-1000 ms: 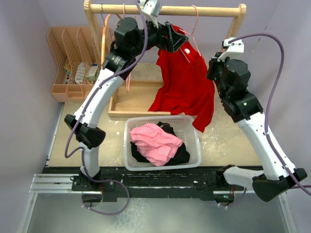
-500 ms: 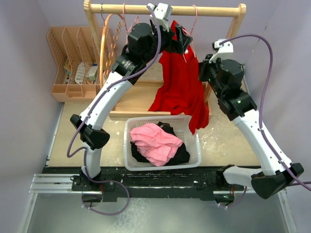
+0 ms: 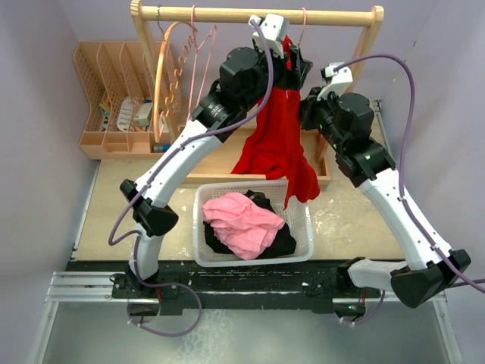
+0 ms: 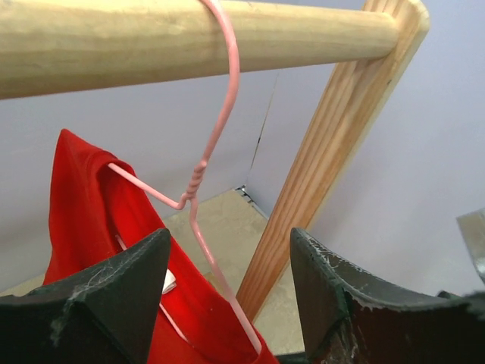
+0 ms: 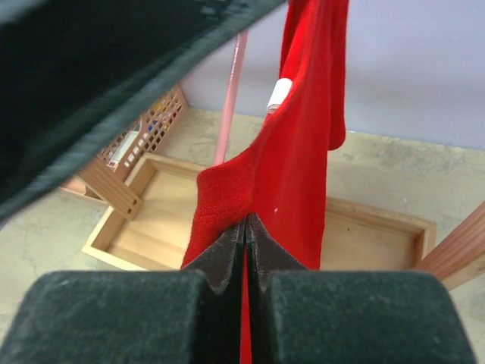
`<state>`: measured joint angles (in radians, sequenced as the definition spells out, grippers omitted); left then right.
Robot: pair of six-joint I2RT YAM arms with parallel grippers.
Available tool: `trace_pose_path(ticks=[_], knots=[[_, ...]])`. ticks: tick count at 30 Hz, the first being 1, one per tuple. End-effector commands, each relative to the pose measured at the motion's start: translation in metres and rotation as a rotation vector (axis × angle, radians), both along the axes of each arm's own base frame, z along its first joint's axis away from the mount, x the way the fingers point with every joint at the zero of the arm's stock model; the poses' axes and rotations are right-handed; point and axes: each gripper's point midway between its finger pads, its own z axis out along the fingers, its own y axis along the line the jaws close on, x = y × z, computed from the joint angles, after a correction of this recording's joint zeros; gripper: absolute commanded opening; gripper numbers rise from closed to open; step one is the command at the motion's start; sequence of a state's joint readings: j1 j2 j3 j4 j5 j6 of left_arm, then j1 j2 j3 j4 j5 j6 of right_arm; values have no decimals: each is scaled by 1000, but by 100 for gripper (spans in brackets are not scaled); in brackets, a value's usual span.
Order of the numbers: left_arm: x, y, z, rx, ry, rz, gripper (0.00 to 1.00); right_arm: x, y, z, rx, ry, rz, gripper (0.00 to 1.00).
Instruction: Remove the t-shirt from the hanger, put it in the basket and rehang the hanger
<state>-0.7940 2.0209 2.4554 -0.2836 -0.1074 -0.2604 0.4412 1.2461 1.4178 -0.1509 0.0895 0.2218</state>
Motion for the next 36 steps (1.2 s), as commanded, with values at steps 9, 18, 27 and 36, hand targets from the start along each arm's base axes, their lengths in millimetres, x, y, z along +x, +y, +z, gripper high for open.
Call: trace_pose_path(ticks=[9, 18, 27, 36], knots=[[21, 11, 21, -40, -100, 168, 54, -8, 21, 14, 35, -53, 74, 1], [29, 1, 14, -46, -105, 158, 37, -13, 18, 9, 39, -52, 74, 1], [33, -1, 9, -48, -102, 166, 14, -19, 16, 4, 41, -48, 76, 1], [32, 5, 17, -52, -147, 186, 0, -24, 14, 4, 50, -58, 78, 1]])
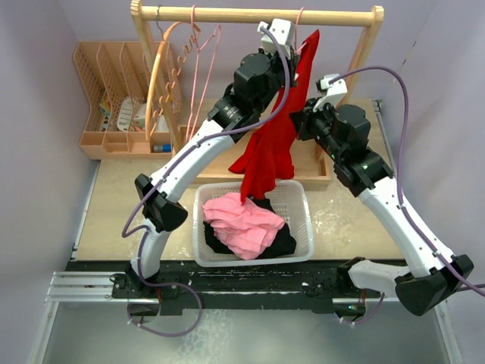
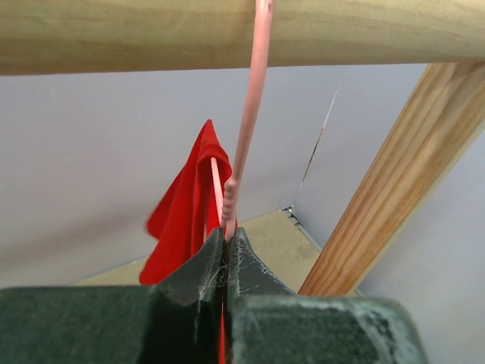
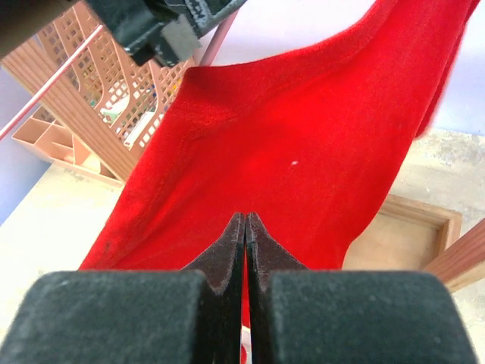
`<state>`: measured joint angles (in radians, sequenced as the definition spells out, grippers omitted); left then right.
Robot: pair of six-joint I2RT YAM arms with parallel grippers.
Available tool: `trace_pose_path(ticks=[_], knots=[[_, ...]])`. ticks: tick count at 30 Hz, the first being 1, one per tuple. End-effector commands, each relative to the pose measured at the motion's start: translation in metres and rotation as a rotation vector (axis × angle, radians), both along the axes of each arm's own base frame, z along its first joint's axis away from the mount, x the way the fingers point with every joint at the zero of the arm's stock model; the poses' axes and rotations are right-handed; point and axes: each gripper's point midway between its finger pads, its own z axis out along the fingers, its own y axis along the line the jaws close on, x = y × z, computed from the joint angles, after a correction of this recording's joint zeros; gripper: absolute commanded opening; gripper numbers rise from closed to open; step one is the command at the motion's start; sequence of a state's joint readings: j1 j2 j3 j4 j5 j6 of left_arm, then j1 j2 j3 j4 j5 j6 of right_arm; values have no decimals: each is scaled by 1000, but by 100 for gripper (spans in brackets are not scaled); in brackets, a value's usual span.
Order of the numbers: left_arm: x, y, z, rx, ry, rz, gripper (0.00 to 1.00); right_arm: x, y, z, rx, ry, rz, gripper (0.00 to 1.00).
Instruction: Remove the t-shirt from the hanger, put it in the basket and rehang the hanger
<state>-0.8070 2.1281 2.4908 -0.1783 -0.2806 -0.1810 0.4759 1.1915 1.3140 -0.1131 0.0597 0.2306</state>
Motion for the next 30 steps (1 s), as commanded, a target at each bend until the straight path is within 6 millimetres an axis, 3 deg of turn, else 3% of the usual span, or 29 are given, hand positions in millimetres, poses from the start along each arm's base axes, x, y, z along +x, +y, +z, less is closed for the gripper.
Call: trace_pose_path(ticks=[1, 11, 18, 30], knots=[[-8, 10, 38, -62, -118, 13, 0, -8, 0, 23, 47, -75, 14, 1], [-23, 29, 91, -98, -321, 46, 0, -21, -12, 27, 56, -123, -8, 4], [-35, 43, 117, -131, -404, 67, 0, -23, -19, 25, 55, -128, -40, 4], [-56, 63, 127, -95, -462, 75, 0, -26, -26, 28, 66, -141, -66, 3]])
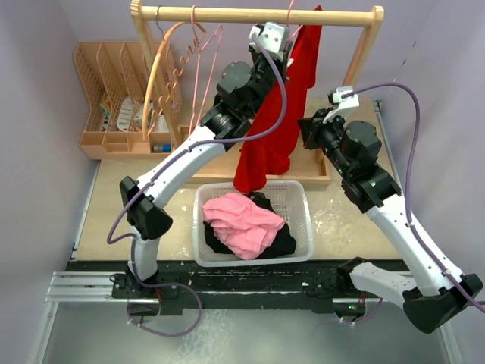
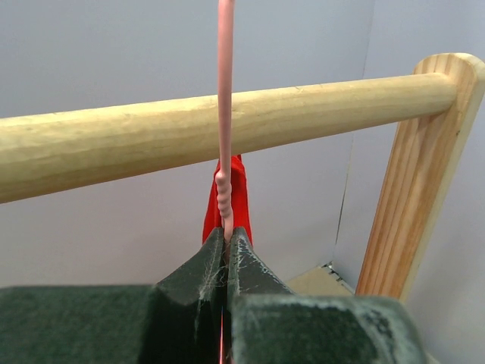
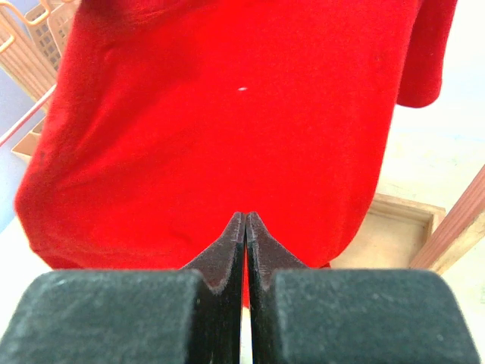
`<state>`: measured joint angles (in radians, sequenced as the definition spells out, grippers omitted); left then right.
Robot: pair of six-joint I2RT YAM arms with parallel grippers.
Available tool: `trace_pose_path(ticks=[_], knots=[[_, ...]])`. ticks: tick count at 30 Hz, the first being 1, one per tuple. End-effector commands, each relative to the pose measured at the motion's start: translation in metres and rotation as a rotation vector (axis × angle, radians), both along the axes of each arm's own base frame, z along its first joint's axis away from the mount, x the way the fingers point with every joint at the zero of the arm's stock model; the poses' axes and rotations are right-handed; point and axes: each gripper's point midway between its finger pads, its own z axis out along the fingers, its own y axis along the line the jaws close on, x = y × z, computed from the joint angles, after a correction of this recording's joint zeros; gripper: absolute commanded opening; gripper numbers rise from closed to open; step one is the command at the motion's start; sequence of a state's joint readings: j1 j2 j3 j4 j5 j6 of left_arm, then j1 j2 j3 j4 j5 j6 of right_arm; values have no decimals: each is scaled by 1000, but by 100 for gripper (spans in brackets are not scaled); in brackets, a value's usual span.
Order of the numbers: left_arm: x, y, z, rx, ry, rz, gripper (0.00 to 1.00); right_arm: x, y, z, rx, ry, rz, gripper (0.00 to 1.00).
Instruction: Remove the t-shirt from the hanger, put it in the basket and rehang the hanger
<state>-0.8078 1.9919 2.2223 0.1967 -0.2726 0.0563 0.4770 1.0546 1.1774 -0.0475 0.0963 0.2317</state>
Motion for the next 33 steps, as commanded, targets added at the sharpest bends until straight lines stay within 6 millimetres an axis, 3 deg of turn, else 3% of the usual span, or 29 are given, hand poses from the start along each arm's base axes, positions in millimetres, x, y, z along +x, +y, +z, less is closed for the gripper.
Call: trace_pose_path(ticks=[1, 9, 12, 14, 23, 33], knots=[[-46, 42, 78, -100, -181, -3, 0, -3, -7, 28, 40, -81, -32, 2], [-69, 65, 71, -39, -177, 3, 0, -7, -8, 39, 67, -102, -29, 5], [-80, 73, 70, -24, -172, -14, 0, -9, -5, 50, 90, -119, -12, 25], [-89, 77, 67, -12, -163, -31, 0, -9, -3, 60, 118, -130, -6, 33], [-132, 101, 40, 9, -85, -135, 0, -10, 24, 115, 250, -189, 121, 33], [-140, 108, 0, -28, 3, -150, 0, -7, 60, 117, 312, -145, 225, 39]])
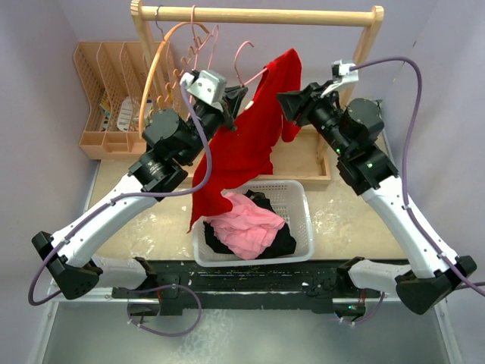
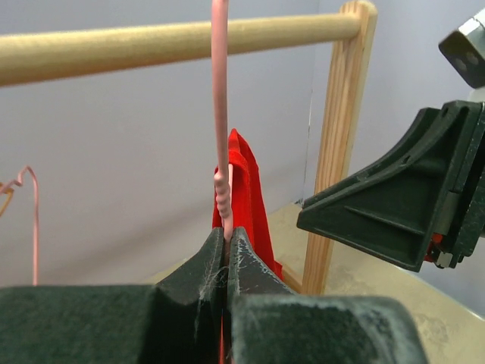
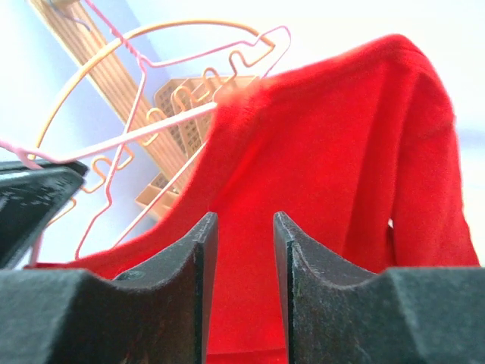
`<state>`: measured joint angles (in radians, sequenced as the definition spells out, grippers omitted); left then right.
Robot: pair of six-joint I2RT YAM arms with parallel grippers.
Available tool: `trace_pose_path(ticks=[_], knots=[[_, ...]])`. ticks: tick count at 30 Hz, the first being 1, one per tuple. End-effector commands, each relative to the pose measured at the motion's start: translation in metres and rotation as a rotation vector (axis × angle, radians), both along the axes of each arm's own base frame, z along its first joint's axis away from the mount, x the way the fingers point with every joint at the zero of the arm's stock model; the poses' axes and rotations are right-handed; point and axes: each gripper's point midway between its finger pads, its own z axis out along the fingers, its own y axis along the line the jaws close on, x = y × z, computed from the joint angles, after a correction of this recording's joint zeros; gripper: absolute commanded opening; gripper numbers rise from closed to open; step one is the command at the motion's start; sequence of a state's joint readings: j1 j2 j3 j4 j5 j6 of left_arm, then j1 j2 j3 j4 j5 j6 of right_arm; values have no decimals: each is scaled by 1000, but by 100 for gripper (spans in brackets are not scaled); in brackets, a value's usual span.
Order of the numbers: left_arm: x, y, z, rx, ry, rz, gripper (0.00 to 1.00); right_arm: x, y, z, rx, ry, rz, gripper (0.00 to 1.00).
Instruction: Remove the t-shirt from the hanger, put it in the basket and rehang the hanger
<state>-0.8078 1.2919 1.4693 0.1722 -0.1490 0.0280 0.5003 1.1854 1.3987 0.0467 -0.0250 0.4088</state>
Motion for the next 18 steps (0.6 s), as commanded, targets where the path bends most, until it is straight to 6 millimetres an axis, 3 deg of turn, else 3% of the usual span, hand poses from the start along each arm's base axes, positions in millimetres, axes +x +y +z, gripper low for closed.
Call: trace_pose_path(ticks=[1, 9, 18], knots=[[-8, 3, 13, -101, -14, -27, 0, -14, 18, 33, 73, -60, 77, 41], [-6, -6, 0, -122, 18, -48, 0, -12, 23, 25, 71, -30, 69, 54], [-14, -10, 0, -139, 27, -73, 0, 6, 21, 4, 48, 21, 1, 56]])
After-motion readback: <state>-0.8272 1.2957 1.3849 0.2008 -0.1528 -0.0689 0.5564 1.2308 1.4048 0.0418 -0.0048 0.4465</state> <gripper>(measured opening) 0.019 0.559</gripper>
